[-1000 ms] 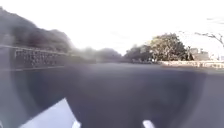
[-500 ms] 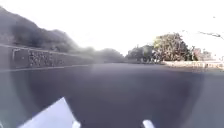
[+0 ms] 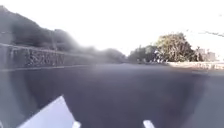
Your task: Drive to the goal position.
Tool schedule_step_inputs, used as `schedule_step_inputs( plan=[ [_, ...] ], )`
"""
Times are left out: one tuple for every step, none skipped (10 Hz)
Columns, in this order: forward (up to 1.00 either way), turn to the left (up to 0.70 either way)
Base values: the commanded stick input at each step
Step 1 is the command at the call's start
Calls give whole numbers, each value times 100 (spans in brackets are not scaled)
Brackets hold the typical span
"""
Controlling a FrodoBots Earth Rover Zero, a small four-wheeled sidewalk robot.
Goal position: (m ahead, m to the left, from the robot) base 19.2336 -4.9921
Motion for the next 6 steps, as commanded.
schedule_step_inputs(
  plan=[
    [85,0],
    [85,0],
    [85,0],
    [85,0],
    [85,0],
    [85,0]
  ],
)
